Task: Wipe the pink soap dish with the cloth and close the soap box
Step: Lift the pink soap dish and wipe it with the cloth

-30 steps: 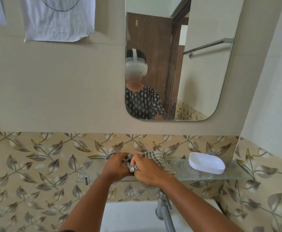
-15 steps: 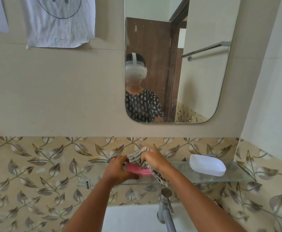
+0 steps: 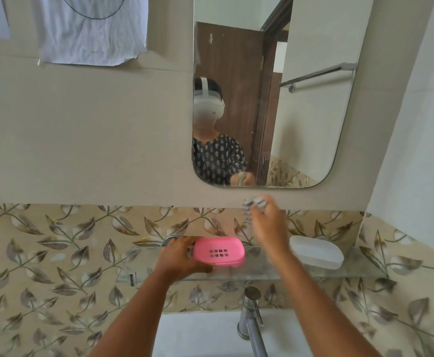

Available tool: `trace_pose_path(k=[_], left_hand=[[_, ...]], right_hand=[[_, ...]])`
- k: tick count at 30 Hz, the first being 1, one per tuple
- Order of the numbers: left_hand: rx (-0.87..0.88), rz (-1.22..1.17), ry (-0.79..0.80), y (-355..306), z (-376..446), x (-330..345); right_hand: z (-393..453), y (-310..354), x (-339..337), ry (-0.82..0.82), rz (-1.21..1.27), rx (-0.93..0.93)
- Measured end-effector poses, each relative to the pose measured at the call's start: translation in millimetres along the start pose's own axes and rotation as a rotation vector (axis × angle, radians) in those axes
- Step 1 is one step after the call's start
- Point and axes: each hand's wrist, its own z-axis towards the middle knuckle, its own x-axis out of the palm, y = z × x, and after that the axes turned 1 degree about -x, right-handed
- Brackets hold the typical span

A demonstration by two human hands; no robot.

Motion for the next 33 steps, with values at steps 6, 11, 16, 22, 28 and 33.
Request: trace_pose_path(k=[6, 11, 16, 22, 28, 33], left_hand=[[0.006, 0.006, 0.004, 3, 1, 2], [0.019, 0.008, -0.04, 11, 5, 5], [0.036, 0.016, -0.043, 15, 9, 8], [0.031, 0.03, -0.021, 15, 10, 8], [0.0, 0.008, 0.029, 10, 7, 5], [-0.013, 0.01, 0.049, 8, 6, 3]], right_hand=[[-36, -29, 75, 0.32, -0.318, -0.034], [-43, -20, 81, 0.485, -0.356, -0.16], [-43, -20, 75, 0.561, -0.416, -0.172], [-38, -18, 73, 0.533, -0.534, -0.105], [-33, -25, 63, 0.464, -0.61, -0.052], [-35, -26, 68, 0.465, -0.585, -0.053]])
